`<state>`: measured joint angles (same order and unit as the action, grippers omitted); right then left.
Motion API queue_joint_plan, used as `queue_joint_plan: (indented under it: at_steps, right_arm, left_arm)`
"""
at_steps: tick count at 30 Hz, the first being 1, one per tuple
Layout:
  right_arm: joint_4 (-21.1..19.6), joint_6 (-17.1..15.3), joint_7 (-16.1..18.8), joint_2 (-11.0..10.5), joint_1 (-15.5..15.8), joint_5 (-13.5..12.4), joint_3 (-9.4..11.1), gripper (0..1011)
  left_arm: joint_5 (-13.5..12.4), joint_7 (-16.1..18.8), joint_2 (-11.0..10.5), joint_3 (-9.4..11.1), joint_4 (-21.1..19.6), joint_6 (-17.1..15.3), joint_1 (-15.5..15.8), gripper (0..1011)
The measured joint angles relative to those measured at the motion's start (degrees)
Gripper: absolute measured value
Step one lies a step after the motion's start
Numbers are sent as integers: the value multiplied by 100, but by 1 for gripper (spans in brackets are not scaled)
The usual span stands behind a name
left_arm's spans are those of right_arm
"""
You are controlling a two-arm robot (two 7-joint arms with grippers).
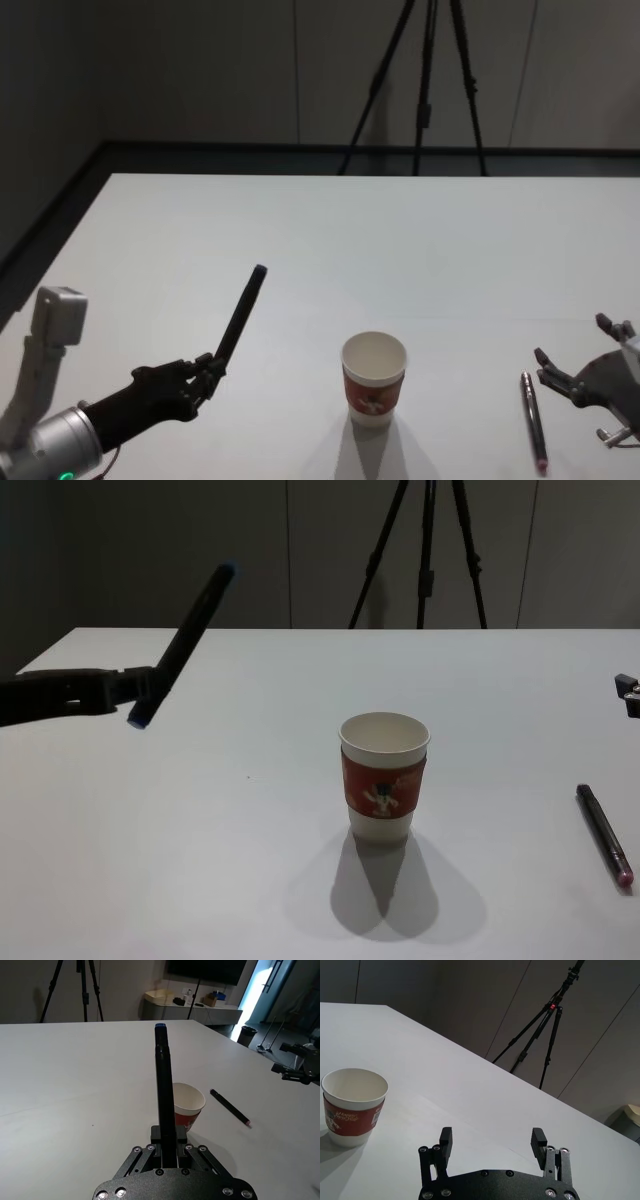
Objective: Place the pen into the pen holder.
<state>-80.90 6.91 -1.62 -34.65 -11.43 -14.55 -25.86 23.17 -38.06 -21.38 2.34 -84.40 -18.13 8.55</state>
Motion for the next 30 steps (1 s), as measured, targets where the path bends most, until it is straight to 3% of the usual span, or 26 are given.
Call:
queue_joint_plan:
  at_steps: [13,30]
  right_arm:
    - [0,0,0,0,0,0,0,1001]
    - [0,0,0,0,0,0,0,1001]
  left_arm:
    - [429,-524,-229,-22,-81,336,-211,163]
    - [852,-1120,-451,268,-398,608,-352,163]
